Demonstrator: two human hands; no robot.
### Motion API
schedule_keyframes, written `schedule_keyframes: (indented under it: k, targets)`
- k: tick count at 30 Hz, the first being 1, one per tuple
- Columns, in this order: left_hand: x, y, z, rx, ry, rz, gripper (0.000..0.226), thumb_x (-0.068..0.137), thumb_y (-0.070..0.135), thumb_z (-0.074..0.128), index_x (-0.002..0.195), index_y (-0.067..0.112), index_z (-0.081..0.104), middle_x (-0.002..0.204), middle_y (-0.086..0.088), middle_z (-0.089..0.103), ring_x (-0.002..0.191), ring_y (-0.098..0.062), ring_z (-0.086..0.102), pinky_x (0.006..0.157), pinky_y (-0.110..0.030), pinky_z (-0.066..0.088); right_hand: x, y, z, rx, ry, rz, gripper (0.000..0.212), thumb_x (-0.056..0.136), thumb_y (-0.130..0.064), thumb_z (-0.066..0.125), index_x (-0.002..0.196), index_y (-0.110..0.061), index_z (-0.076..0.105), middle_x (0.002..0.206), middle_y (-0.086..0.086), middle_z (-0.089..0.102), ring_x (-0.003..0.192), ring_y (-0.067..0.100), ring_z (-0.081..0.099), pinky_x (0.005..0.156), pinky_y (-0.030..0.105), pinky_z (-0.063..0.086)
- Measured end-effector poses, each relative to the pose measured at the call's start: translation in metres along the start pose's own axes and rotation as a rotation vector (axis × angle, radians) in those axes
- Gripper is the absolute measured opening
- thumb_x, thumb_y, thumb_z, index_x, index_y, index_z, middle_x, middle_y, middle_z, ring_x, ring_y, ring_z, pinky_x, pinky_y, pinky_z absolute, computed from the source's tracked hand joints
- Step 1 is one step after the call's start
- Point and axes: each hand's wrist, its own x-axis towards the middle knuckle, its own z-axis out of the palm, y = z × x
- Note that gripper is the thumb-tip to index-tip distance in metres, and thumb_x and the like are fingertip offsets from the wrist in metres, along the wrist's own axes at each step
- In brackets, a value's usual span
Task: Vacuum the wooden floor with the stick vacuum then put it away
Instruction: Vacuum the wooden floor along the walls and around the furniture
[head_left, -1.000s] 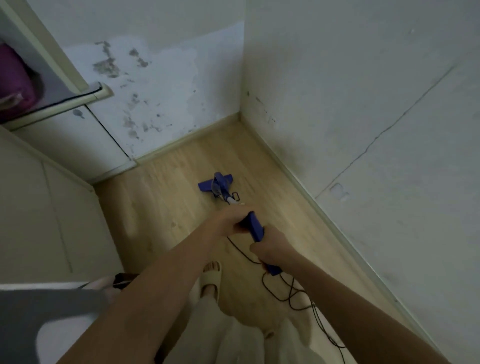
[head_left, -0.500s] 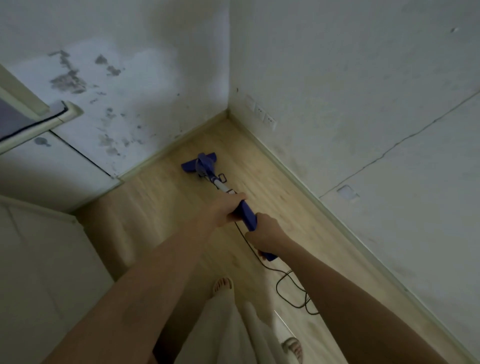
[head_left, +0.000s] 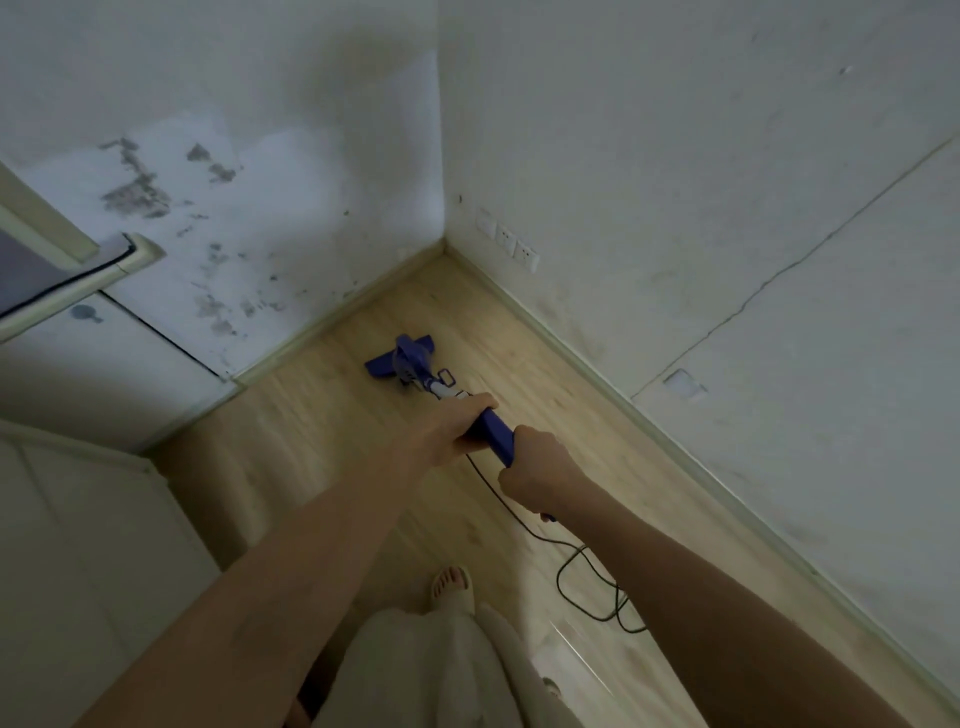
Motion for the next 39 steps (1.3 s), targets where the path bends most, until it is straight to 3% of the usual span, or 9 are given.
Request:
schedule_keyframes:
  k: [3,7,11,15,21,26,31,39]
  targets:
    - [-0.019,-0.017,0.012,-0.020,-0.005,0.019,0.022,0.092,0.009,0.059,0.108,0.004,0.044,0.090,-0.011,0.054,0.080,-0.021,0.058,0.066,-0.034,0.055,-0.026,0.015,0.002,-0.030,0.022,-0.010,0.032,0.090,-0.006,0.050,0.122,-0.010,0.045,0.078,0.002,0.044,0.061,0.014,0.049,0.055,0.025,0.045]
    - [-0.048,-0.057,0.026,-0.011,-0.062,0.019,0.011,0.091,0.010,0.057,0.091,0.007,0.047,0.082,-0.010,0.052,0.073,-0.020,0.056,0.058,-0.031,0.053,-0.068,0.044,0.017,-0.118,0.094,-0.065,0.028,0.091,-0.009,0.052,0.119,-0.011,0.049,0.076,-0.002,0.043,0.060,0.009,0.045,0.049,0.020,0.036]
    - [-0.075,-0.105,0.039,0.005,-0.123,0.020,0.015,0.084,0.013,0.062,0.083,0.010,0.047,0.078,-0.007,0.048,0.062,-0.017,0.053,0.054,-0.026,0.050,-0.110,0.073,0.046,-0.093,0.086,-0.065,0.025,0.091,-0.009,0.051,0.116,-0.011,0.050,0.075,-0.002,0.041,0.060,0.009,0.044,0.050,0.021,0.037]
    - [-0.099,-0.128,0.061,0.111,-0.104,-0.001,0.011,0.093,0.008,0.054,0.084,0.008,0.046,0.074,-0.006,0.047,0.063,-0.018,0.050,0.049,-0.026,0.049,-0.136,0.097,0.063,0.019,0.060,-0.032,0.013,0.092,-0.007,0.050,0.102,-0.013,0.044,0.076,0.000,0.044,0.060,0.012,0.048,0.064,0.029,0.053]
    - [-0.109,-0.139,0.081,0.204,-0.090,-0.061,0.013,0.093,0.010,0.055,0.097,0.006,0.043,0.079,-0.009,0.048,0.066,-0.019,0.052,0.047,-0.025,0.050,-0.151,0.120,0.070,0.134,0.047,-0.013,0.015,0.092,-0.007,0.050,0.098,-0.014,0.038,0.078,0.001,0.045,0.070,0.018,0.055,0.072,0.033,0.056]
    - [-0.097,-0.129,0.089,0.308,-0.074,-0.076,0.018,0.093,0.012,0.057,0.105,0.004,0.045,0.082,-0.009,0.052,0.069,-0.020,0.056,0.056,-0.030,0.051,-0.142,0.124,0.068,0.248,0.034,0.048,0.017,0.092,-0.009,0.051,0.102,-0.014,0.039,0.082,0.004,0.050,0.074,0.020,0.060,0.071,0.033,0.057]
    - [-0.076,-0.102,0.077,0.373,-0.056,-0.081,0.019,0.093,0.013,0.058,0.106,0.005,0.047,0.082,-0.009,0.053,0.069,-0.020,0.056,0.058,-0.031,0.051,-0.114,0.101,0.062,0.346,0.017,0.078,0.034,0.092,-0.008,0.052,0.124,-0.011,0.042,0.092,0.007,0.054,0.077,0.022,0.063,0.068,0.035,0.060]
    - [-0.015,-0.003,0.024,0.450,-0.087,-0.061,0.019,0.093,0.016,0.058,0.105,0.006,0.047,0.088,-0.010,0.053,0.076,-0.021,0.057,0.066,-0.031,0.053,-0.026,0.017,0.034,0.442,0.054,0.103,0.029,0.091,-0.009,0.051,0.118,-0.013,0.041,0.086,0.003,0.049,0.073,0.020,0.058,0.068,0.034,0.057]
